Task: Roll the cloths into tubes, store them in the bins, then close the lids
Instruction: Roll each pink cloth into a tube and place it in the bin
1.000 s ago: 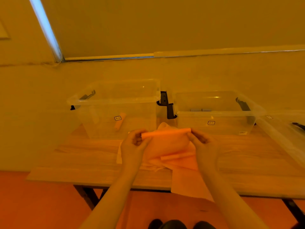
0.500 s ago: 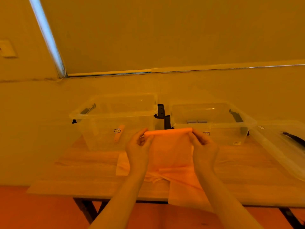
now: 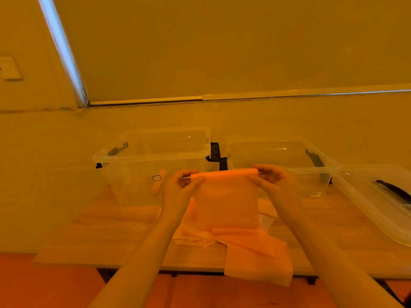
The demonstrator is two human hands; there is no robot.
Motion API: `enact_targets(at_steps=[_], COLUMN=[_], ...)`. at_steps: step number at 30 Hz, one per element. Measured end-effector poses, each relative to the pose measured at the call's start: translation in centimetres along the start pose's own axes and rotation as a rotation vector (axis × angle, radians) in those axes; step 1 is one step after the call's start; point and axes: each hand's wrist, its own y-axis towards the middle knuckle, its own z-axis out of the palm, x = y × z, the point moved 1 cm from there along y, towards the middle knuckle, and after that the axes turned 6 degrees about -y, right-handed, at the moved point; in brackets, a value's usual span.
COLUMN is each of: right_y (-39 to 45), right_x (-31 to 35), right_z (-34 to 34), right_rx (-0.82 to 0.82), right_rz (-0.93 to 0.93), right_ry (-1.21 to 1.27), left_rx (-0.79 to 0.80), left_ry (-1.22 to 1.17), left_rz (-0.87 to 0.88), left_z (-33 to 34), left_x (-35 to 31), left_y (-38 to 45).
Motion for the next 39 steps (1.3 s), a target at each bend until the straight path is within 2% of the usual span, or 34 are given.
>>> enact_targets(at_steps=[4,9,30,39], right_y=[0.4,0.2,-0.9,-1.1], right_x=[0.3,0.5,0.8,1.0], right_z=[-0.8,-1.2,-1.7,-1.4], right_rx=[0.039,0.080,0.175,0.145], right_rz=[0.013,0.028,0.039,0.020], right_ry=[0.023,0.037,-0.025,-0.047], left_rx=[0.078,0.113,0.171,0.177], left_ry=[-0.071,-0.044,0.019,0.036], left_rz=[-0.061,-0.067,-0.098,-0.089], left_z=[-0.3,0.0,0.0,0.0], left_x=[-0.7,-1.1,-0.8,-0.9], left_y=[0.2,0.0,-0.6,-0.9])
